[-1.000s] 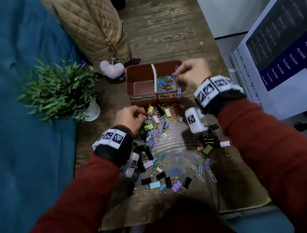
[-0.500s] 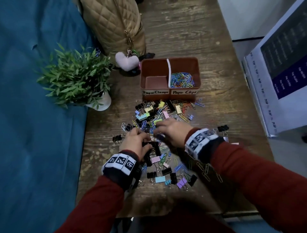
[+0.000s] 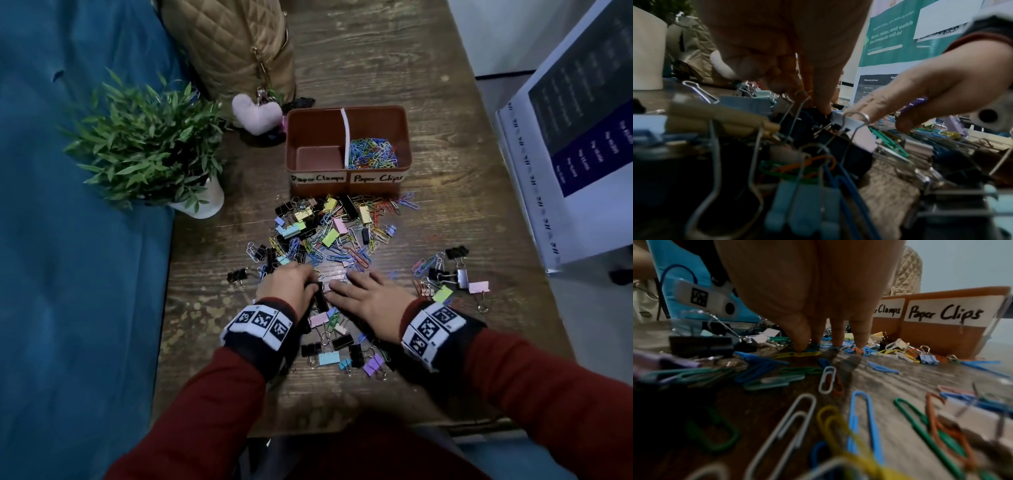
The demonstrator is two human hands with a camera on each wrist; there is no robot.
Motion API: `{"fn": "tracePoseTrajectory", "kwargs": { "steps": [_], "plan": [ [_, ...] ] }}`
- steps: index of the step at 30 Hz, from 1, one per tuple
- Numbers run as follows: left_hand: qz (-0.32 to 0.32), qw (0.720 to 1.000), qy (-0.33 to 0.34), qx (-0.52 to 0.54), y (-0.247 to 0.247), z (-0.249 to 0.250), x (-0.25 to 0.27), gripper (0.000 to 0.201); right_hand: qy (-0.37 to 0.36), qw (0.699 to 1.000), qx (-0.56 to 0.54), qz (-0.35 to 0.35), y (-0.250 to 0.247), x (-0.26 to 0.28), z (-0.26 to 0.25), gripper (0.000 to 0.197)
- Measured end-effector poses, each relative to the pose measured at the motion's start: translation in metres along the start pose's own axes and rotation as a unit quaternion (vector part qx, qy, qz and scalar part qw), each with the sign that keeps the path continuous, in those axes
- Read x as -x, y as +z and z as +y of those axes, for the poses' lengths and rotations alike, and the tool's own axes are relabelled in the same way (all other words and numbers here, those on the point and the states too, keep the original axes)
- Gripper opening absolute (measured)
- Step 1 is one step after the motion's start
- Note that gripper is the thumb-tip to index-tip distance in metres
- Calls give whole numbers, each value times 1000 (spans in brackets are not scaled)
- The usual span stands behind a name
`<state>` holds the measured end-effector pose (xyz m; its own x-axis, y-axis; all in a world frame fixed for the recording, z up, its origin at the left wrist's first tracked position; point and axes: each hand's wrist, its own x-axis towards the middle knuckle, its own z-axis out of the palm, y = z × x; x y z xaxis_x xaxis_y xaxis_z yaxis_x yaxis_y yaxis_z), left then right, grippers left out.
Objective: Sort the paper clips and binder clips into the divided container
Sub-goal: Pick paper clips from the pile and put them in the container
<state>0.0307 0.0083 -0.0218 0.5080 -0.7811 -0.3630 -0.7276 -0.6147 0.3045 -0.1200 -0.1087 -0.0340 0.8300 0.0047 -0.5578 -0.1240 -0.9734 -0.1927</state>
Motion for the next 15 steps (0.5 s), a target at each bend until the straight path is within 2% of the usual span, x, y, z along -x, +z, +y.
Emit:
{"fn": "tracePoseTrajectory", "kwargs": {
  "steps": [6, 8, 10, 12, 15],
  "plan": [
    [9, 1000, -6, 0, -12, -15, 6, 20, 48, 998, -13, -30, 10, 29, 15, 79],
    [11, 1000, -19, -2, -14, -17, 9, 19, 48, 999, -22, -13, 12, 44, 21, 75],
    [18, 1000, -23, 7, -16, -15, 14, 21, 42, 995, -36, 83, 16, 59, 26, 69],
    [25, 999, -9, 23, -15, -7, 20, 25, 41, 982, -54, 179, 30, 72, 31, 51],
    [-10, 998, 53, 32, -8, 12, 29, 21, 15, 967, -77, 241, 47, 86, 23, 23]
  ]
}}
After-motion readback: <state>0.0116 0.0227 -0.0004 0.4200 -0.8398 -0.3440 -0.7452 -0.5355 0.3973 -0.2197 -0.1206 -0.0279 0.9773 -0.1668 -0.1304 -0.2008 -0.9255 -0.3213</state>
